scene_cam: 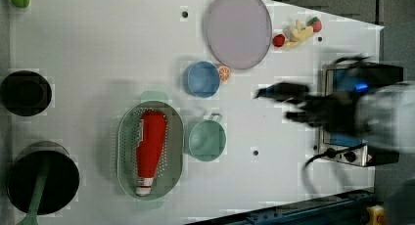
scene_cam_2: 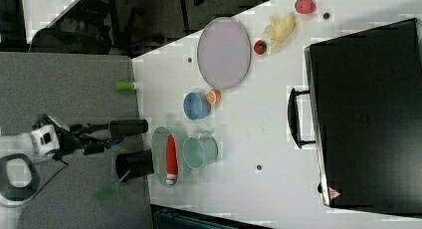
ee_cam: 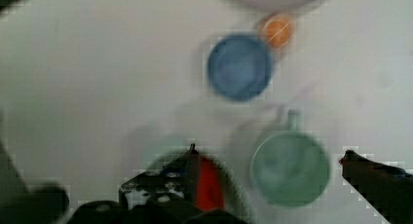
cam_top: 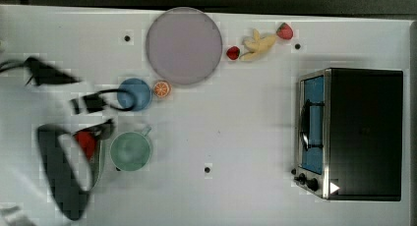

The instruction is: Pick Ketchup from the table and place it in strainer.

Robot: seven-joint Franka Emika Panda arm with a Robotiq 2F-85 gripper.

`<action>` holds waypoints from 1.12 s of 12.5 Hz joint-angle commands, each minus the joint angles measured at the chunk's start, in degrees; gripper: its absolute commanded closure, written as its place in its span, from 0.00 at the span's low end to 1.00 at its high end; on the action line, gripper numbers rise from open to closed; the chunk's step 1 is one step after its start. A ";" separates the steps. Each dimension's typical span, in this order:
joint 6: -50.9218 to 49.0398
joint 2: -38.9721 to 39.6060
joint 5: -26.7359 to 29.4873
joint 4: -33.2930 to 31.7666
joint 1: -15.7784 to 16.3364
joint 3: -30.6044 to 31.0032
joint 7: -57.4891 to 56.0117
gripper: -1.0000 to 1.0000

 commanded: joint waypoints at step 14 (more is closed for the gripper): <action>-19.70 -0.13 -2.40 13.02 -5.21 -22.33 -8.69 0.00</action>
